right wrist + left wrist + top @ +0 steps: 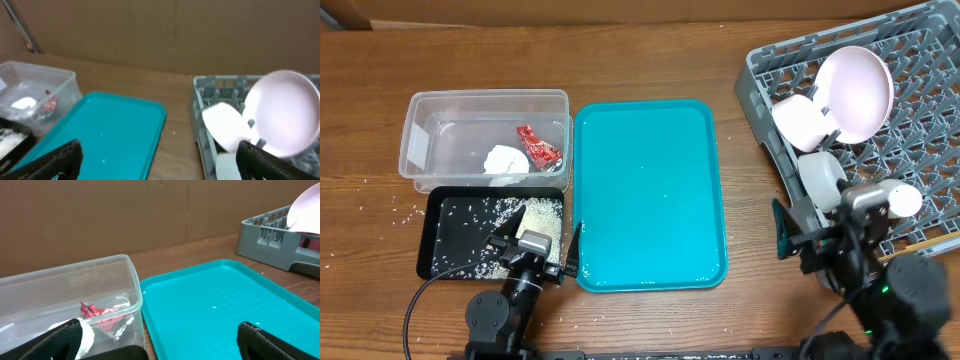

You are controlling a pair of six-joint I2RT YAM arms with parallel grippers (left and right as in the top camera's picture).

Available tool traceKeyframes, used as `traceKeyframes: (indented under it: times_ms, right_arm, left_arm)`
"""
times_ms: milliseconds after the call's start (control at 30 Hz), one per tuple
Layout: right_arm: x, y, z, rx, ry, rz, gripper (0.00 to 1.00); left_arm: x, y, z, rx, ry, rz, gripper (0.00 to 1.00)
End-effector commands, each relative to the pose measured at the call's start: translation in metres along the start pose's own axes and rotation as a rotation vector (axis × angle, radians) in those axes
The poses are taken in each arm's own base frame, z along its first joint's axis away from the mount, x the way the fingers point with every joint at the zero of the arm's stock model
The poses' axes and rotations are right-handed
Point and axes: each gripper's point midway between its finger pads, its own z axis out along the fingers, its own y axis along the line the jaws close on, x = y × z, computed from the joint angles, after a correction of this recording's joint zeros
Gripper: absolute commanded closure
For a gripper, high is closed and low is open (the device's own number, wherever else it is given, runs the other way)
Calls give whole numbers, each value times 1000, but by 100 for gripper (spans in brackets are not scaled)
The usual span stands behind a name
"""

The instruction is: Sort waste into correct bins and load items into the dishwasher

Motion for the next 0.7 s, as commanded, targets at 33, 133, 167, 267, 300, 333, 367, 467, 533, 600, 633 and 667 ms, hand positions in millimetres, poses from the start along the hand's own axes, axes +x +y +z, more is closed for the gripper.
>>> traceKeyframes:
  times_ms: [33, 133, 167, 267, 300, 333, 367, 467, 533, 600, 633, 667]
  right_arm:
    - [38, -2, 5, -3, -74, -5, 0]
    - [65, -5, 16, -7, -141, -13, 0]
    - [72, -6, 20, -6, -166, -18, 0]
    - [83, -9, 27, -2, -224, -29, 0]
    - [87, -8, 31, -6, -236, -32, 0]
    - [89, -8, 33, -13, -246, -35, 0]
    - [91, -6, 36, -26, -268, -42, 0]
    - [97, -5, 38, -33, -254, -41, 0]
    - [99, -5, 39, -31, -249, -39, 0]
    - [99, -5, 39, -31, -248, -39, 0]
    - [99, -6, 39, -30, -248, -39, 0]
    - [99, -5, 39, -31, -248, -39, 0]
  left_arm:
    - [0, -1, 0, 6, -5, 23, 0]
    - [0, -1, 0, 6, -5, 23, 0]
    - [0, -1, 0, 6, -5, 23, 0]
    - [0, -1, 0, 6, -5, 23, 0]
    - [0, -1, 0, 6, -5, 23, 0]
    - [0, -1, 0, 6, -5, 23, 0]
    - [0, -1, 0, 6, -5, 23, 0]
    - [0, -1, 0, 6, -5, 23, 0]
    - [0, -1, 0, 6, -5, 23, 0]
    - [0, -1, 0, 6, -5, 23, 0]
    - [0, -1, 0, 6, -5, 23, 0]
    - [0, -1, 0, 6, -5, 23, 0]
